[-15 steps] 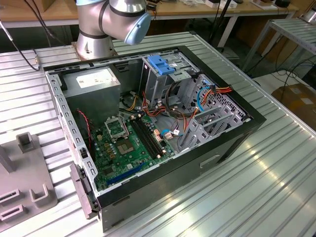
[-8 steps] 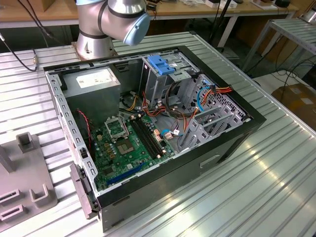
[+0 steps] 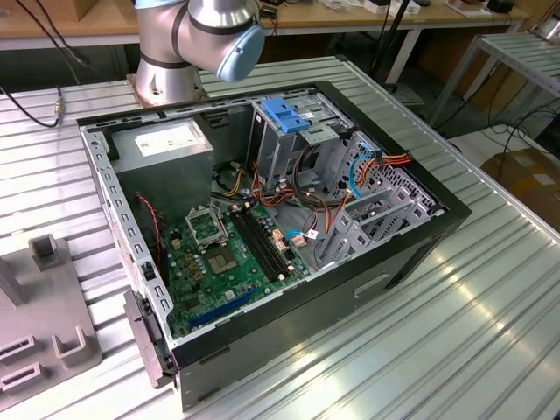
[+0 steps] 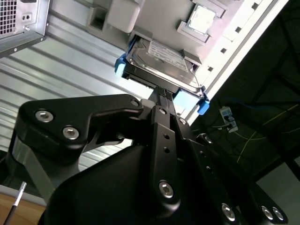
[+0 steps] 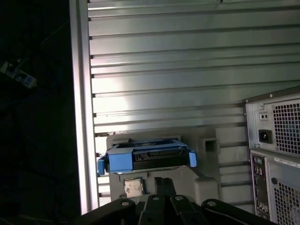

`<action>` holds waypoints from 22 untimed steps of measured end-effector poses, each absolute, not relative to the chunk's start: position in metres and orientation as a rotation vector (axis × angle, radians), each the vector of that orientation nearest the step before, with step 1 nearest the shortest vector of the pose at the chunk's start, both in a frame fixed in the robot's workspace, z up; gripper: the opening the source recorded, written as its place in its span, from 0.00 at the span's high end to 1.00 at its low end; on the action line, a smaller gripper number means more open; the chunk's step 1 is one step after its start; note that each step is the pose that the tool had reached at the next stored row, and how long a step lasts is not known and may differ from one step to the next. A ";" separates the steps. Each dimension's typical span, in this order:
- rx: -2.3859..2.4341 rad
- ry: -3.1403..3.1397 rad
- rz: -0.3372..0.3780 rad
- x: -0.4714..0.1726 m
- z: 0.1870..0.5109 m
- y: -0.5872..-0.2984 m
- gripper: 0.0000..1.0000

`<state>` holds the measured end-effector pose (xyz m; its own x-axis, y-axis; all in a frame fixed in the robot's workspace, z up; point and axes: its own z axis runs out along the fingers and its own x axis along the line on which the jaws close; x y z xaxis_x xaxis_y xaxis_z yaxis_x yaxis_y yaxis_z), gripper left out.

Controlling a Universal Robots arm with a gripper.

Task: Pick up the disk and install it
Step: 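Reach for the disk, then pick up the disk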

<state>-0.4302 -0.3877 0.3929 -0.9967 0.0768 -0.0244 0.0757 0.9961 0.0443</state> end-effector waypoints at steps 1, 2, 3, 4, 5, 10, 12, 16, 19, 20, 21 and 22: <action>0.119 3.112 0.068 -0.433 0.393 -0.387 0.90; 0.119 3.113 0.068 -0.437 0.393 -0.387 0.90; 0.119 3.112 0.068 -0.442 0.393 -0.386 0.90; 0.119 3.112 0.068 -0.445 0.393 -0.386 0.90; 0.119 3.113 0.067 -0.447 0.393 -0.385 0.90; 0.118 3.112 0.035 -0.449 0.392 -0.381 0.90; 0.118 3.112 0.028 -0.450 0.391 -0.381 0.90; 0.118 3.112 0.023 -0.455 0.391 -0.381 0.90; 0.118 3.112 0.019 -0.455 0.391 -0.381 0.90; 0.118 3.112 0.019 -0.455 0.391 -0.381 0.90; 0.118 3.112 0.019 -0.455 0.391 -0.381 0.90; 0.118 3.112 0.019 -0.455 0.391 -0.381 0.90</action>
<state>-0.4547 -0.3807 0.3906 -0.9967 0.0759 -0.0270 0.0756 0.9971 0.0130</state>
